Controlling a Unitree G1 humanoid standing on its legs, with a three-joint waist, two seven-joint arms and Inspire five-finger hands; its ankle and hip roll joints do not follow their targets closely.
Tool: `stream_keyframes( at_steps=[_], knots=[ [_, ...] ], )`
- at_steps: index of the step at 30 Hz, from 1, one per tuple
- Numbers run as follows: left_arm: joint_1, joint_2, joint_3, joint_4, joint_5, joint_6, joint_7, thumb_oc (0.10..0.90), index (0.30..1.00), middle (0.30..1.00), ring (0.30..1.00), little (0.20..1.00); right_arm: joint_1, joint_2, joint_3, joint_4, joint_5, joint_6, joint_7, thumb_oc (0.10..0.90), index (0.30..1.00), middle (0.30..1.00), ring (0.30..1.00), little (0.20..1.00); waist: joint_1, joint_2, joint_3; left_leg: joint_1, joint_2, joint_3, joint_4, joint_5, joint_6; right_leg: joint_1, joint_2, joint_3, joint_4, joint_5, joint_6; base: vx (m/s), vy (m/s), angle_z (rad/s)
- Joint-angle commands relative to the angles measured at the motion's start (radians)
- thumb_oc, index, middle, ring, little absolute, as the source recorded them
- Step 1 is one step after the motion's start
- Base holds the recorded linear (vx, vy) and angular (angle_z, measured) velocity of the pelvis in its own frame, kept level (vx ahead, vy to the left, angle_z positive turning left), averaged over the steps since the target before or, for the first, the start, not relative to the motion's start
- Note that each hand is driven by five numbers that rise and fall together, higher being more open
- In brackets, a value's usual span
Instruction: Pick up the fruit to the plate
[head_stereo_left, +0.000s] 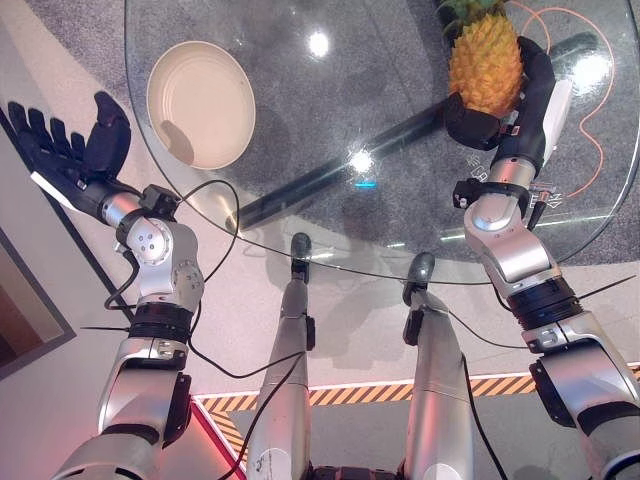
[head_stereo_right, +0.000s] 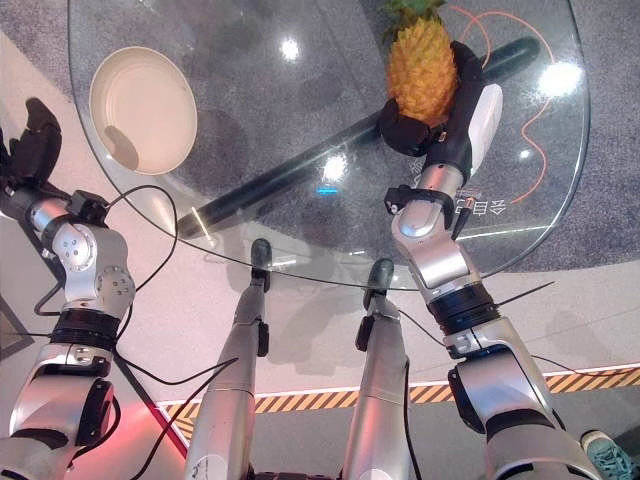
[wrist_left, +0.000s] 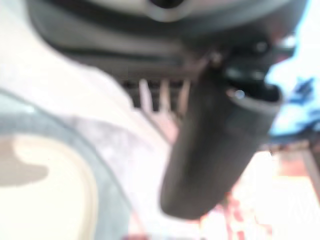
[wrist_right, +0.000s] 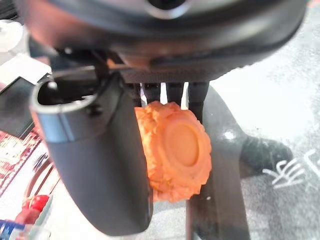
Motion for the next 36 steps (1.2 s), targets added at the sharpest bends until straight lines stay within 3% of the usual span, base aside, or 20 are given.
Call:
stream_keyframes(
  at_steps=[1, 15, 30, 36],
  knots=[
    [-0.051, 0.053, 0.046, -0.083, 0.094, -0.102, -0.058, 0.8, 0.9, 0.9, 0.9, 0.9, -0.022, -0.014, -0.066, -0.16, -0.145, -0.105, -0.014, 0.1, 0.3, 0.3, 0.3, 0.2, -0.001, -0.034, -0.018, 0.004, -0.052, 0.042, 0.102, -0.104, 0.043, 0.089, 0.067, -0.04, -0.239, 0.155, -0.013, 0.0, 0.0, 0.0],
    [-0.03, 0.018, 0.005, -0.219, 0.105, -0.051, -0.228, 0.8, 0.9, 0.9, 0.9, 0.9, -0.005, 0.006, -0.075, -0.254, -0.309, -0.158, 0.016, 0.1, 0.3, 0.3, 0.3, 0.2, -0.011, -0.036, -0.018, 0.017, -0.058, 0.046, 0.095, -0.107, 0.046, 0.104, 0.069, -0.032, -0.256, 0.163, -0.002, 0.0, 0.0, 0.0],
    [-0.016, 0.004, -0.031, -0.29, 0.043, -0.006, -0.347, 0.8, 0.9, 0.9, 0.9, 0.9, -0.006, 0.007, -0.073, -0.305, -0.336, -0.214, 0.01, 0.1, 0.3, 0.3, 0.3, 0.2, -0.013, -0.037, -0.018, 0.02, -0.06, 0.047, 0.094, -0.107, 0.045, 0.109, 0.066, -0.034, -0.261, 0.167, 0.004, 0.0, 0.0, 0.0],
    [-0.006, -0.004, -0.038, -0.309, -0.041, 0.021, -0.442, 0.8, 0.9, 0.9, 0.9, 0.9, -0.007, 0.003, -0.069, -0.329, -0.342, -0.248, 0.024, 0.1, 0.3, 0.3, 0.3, 0.2, -0.014, -0.036, -0.018, 0.021, -0.06, 0.048, 0.093, -0.106, 0.046, 0.11, 0.066, -0.033, -0.261, 0.169, 0.006, 0.0, 0.0, 0.0]
  ],
)
